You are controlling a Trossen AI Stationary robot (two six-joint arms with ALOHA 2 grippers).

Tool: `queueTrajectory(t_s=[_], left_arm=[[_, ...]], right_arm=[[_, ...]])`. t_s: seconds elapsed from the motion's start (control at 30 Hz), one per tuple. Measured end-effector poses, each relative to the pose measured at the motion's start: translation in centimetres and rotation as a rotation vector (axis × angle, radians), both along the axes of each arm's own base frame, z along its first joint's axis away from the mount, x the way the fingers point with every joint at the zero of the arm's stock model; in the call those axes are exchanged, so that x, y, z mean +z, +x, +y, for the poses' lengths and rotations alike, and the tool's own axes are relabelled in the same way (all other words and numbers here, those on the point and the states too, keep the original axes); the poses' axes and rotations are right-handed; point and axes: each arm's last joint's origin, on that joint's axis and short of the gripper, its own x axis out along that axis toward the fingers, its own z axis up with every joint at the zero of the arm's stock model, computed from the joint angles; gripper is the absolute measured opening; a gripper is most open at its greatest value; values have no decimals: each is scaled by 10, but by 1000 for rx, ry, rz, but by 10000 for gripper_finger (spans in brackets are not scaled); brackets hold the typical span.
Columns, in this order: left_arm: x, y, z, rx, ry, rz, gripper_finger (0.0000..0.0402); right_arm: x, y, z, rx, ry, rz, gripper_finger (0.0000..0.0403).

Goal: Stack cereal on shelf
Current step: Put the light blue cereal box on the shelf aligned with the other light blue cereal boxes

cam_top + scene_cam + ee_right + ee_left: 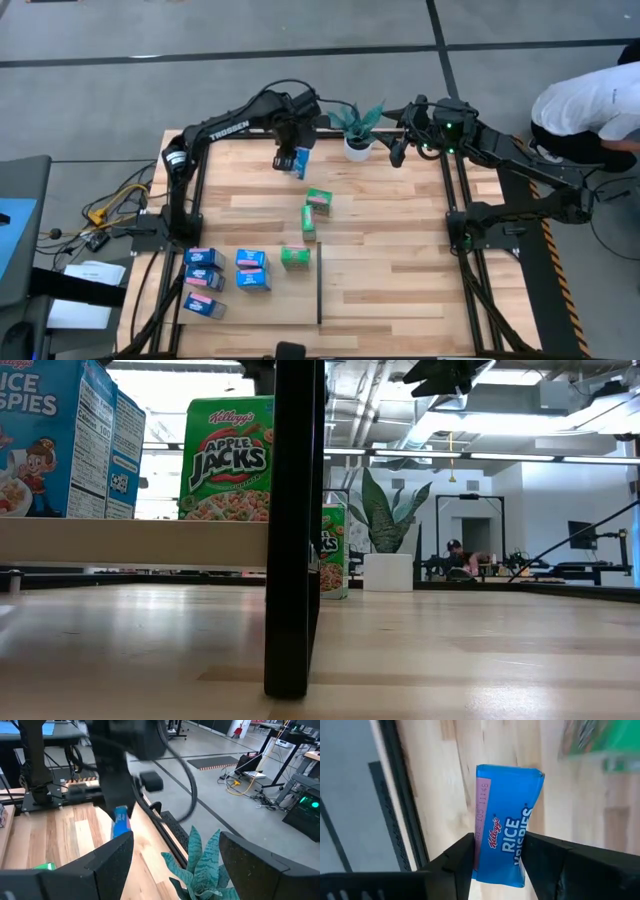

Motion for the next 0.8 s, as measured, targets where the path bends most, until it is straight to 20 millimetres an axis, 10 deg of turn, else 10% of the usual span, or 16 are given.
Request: queueTrajectory(t_s=[0.33,0.8], left_arm=[[85,-4,-62,105,-30,-152,137],[141,-48,-182,169,-254,-379,137]], right_arm=[[0,0,0,0,0,0,317],[0,0,1,-3,20,-10,317]])
